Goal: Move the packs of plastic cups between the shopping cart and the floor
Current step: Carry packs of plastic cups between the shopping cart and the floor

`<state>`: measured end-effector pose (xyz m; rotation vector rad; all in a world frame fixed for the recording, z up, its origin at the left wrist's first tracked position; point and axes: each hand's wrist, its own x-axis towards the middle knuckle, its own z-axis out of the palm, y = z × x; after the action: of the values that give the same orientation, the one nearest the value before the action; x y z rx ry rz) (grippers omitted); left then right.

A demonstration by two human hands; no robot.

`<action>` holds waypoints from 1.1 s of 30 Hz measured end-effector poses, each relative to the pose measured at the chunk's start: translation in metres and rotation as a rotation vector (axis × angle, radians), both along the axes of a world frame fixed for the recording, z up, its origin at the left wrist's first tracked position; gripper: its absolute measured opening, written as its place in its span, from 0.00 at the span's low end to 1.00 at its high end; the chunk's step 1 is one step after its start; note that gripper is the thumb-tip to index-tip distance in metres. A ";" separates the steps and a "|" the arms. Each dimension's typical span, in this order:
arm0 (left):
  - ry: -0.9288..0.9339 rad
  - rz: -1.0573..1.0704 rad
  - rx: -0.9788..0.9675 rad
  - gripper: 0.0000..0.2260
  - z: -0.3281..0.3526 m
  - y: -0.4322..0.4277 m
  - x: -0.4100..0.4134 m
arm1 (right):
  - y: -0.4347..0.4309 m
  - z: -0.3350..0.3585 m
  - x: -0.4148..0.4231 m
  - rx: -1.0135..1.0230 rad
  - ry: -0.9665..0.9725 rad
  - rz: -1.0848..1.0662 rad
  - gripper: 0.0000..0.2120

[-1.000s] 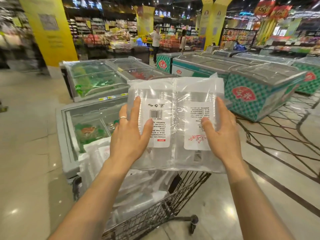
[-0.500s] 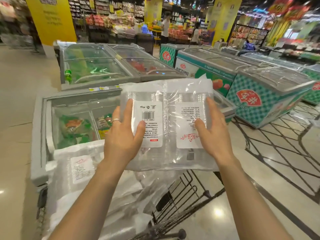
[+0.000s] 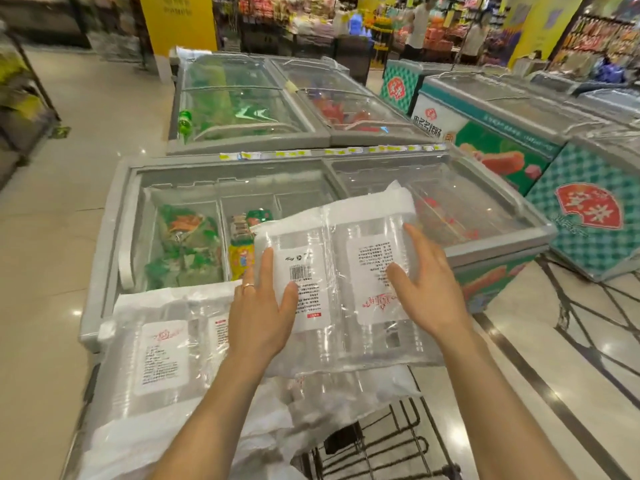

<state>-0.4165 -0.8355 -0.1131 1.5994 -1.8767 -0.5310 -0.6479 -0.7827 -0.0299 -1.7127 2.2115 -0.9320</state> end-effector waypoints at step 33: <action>0.092 0.127 0.310 0.28 -0.078 0.009 -0.023 | -0.053 -0.088 -0.056 0.253 -0.255 0.327 0.33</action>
<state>-0.4390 -0.8267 -0.1914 1.8429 -1.6728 -0.8567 -0.7038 -0.8362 -0.1175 -1.6640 1.7377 -0.7107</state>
